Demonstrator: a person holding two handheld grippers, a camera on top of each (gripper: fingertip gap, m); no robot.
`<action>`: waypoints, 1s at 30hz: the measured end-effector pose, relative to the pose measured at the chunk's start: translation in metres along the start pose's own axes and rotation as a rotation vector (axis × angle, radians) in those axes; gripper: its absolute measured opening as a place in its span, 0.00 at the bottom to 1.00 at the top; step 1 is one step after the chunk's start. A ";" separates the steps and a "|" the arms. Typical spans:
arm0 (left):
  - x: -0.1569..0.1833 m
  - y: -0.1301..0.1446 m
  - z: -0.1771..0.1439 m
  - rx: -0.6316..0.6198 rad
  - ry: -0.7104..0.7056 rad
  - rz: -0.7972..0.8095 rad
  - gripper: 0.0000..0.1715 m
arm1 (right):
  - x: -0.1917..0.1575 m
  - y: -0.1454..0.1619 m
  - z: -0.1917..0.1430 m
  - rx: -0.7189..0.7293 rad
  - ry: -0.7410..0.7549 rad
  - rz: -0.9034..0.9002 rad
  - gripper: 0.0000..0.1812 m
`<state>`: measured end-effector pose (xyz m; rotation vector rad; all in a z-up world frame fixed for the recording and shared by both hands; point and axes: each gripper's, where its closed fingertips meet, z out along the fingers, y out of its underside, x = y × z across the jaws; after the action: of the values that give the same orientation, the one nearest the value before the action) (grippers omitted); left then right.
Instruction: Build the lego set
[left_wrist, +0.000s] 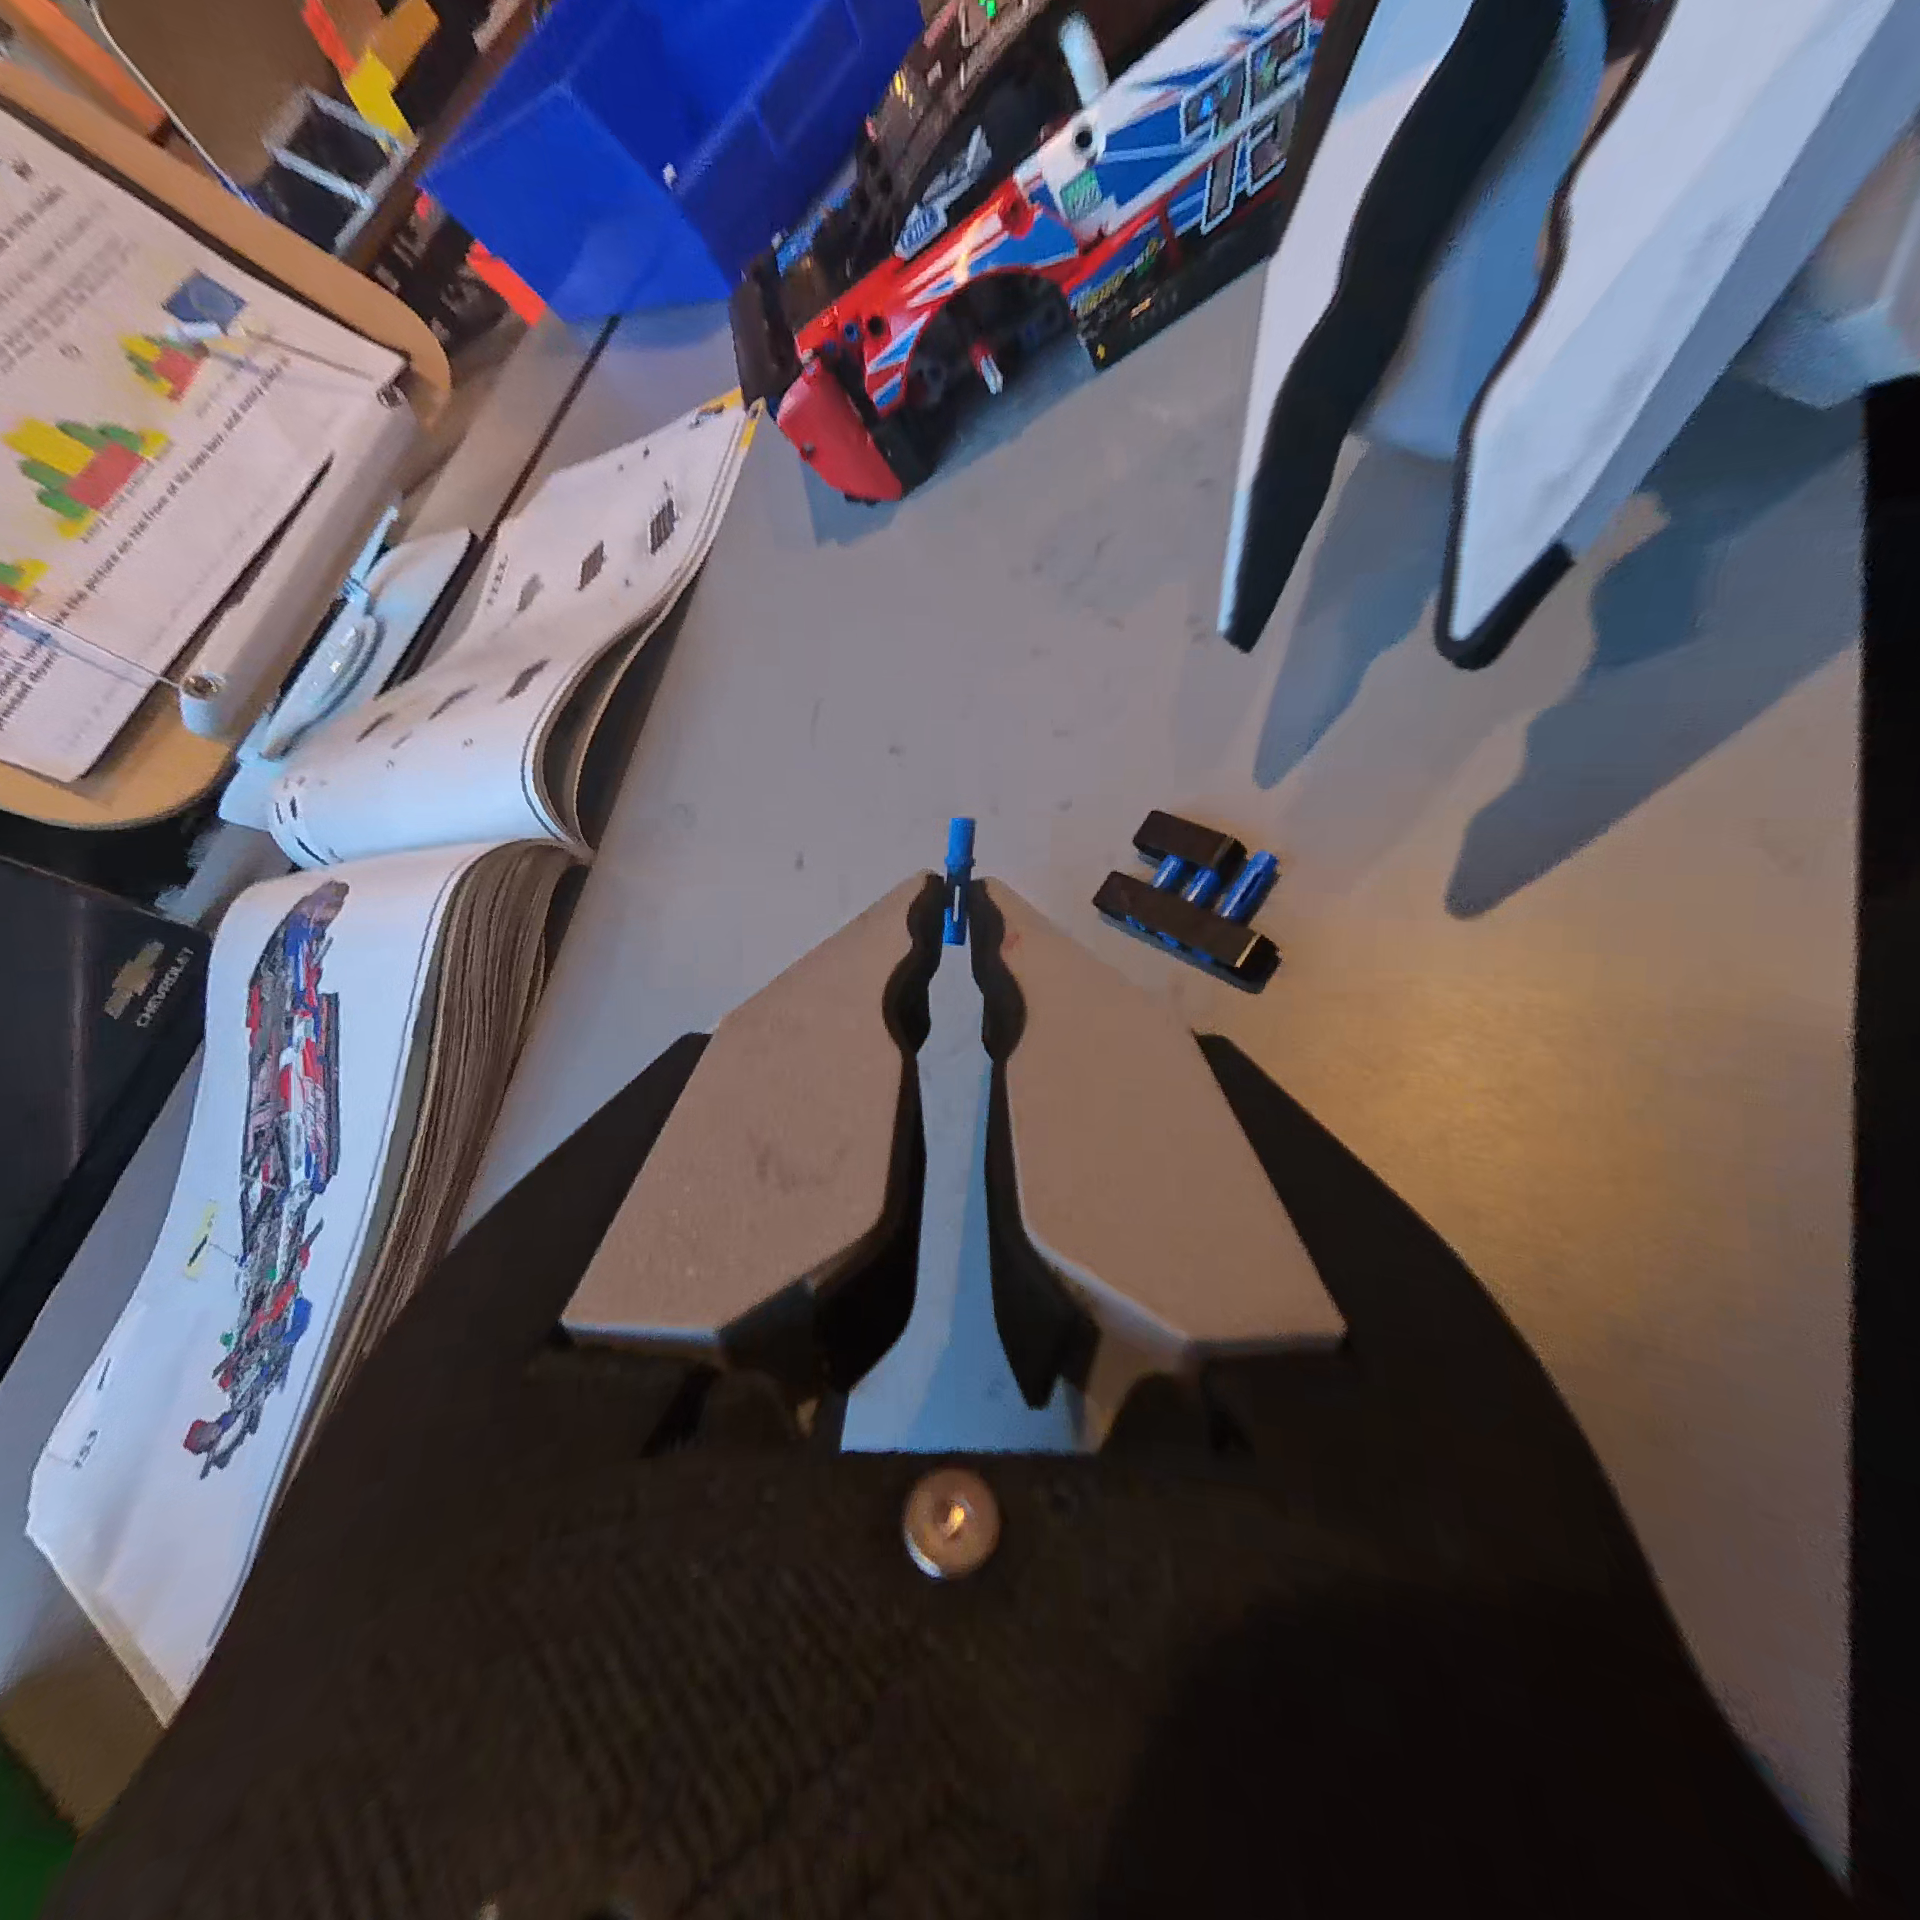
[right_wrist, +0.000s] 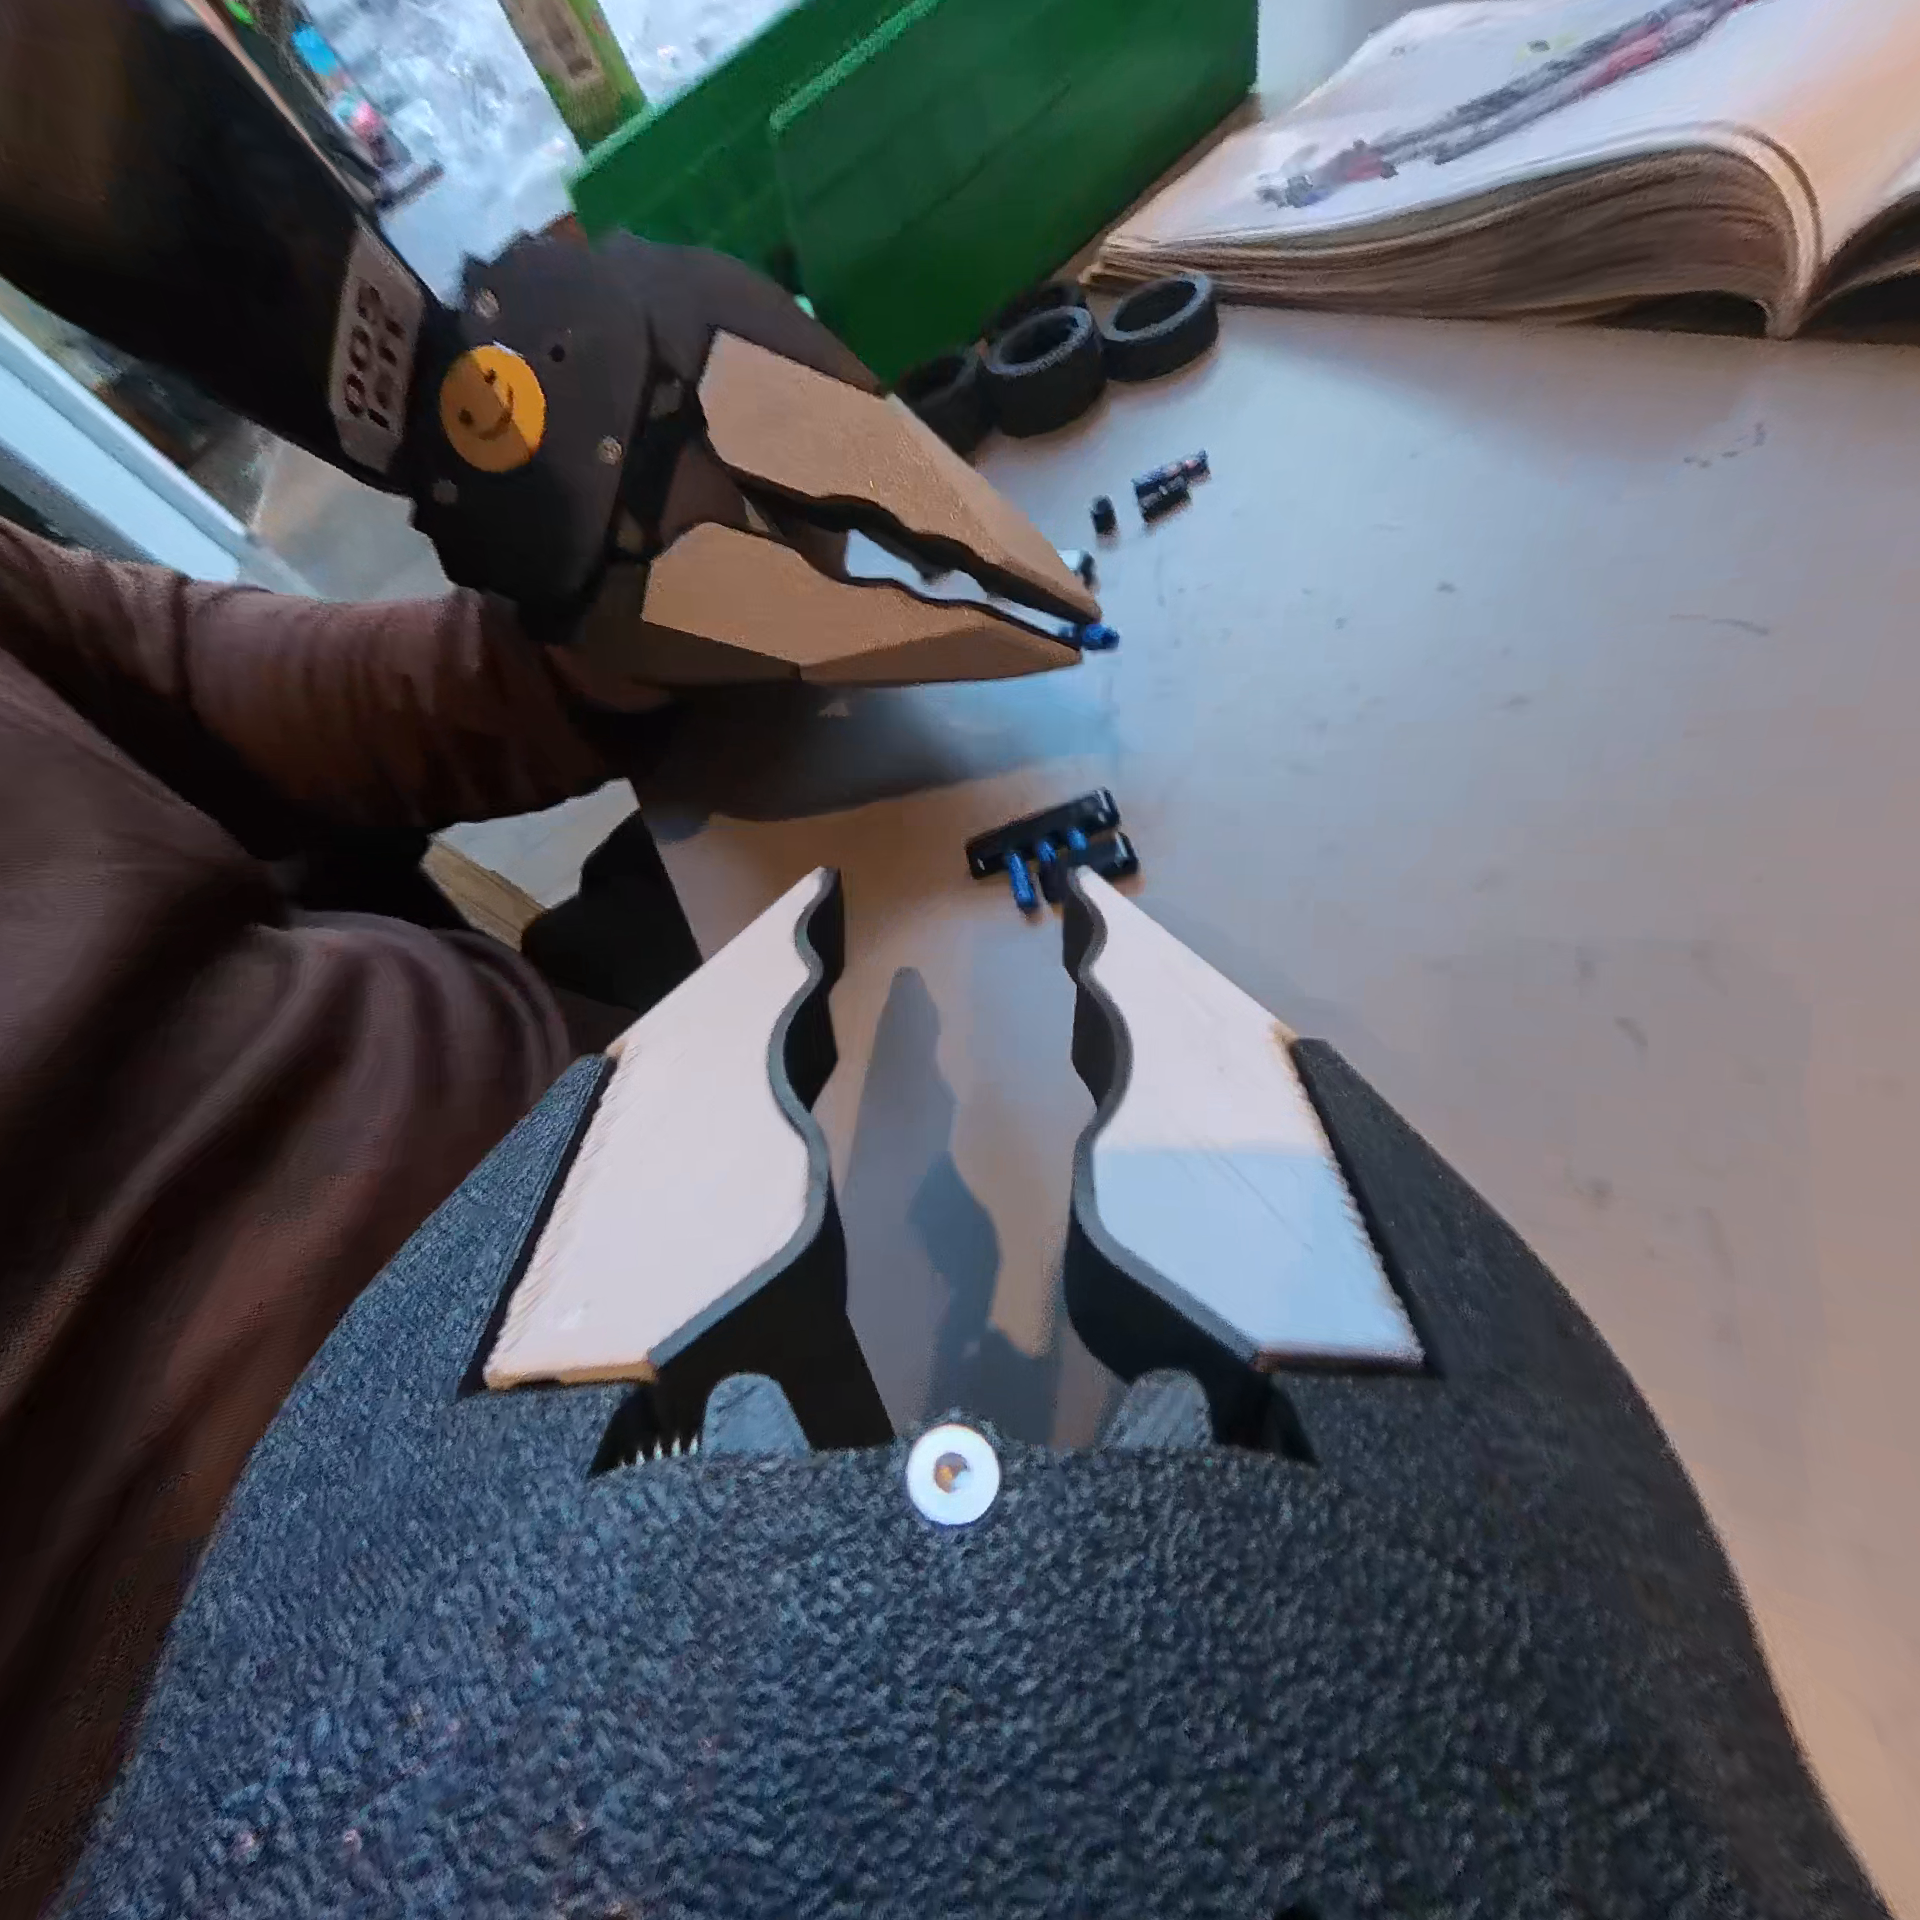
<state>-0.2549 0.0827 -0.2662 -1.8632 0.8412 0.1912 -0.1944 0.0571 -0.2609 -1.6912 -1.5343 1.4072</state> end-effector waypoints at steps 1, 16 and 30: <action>-0.001 -0.003 -0.002 0.024 -0.005 0.001 0.01 | -0.003 -0.005 0.001 0.019 -0.021 -0.001 0.23; -0.012 -0.012 -0.016 0.119 -0.063 -0.017 0.01 | -0.022 -0.046 -0.009 0.196 -0.198 -0.037 0.20; -0.006 -0.014 -0.015 0.098 -0.119 0.128 0.01 | -0.009 -0.043 -0.007 0.181 -0.113 -0.031 0.19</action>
<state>-0.2540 0.0757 -0.2458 -1.6912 0.8720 0.3324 -0.2060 0.0623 -0.2182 -1.4977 -1.4363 1.5973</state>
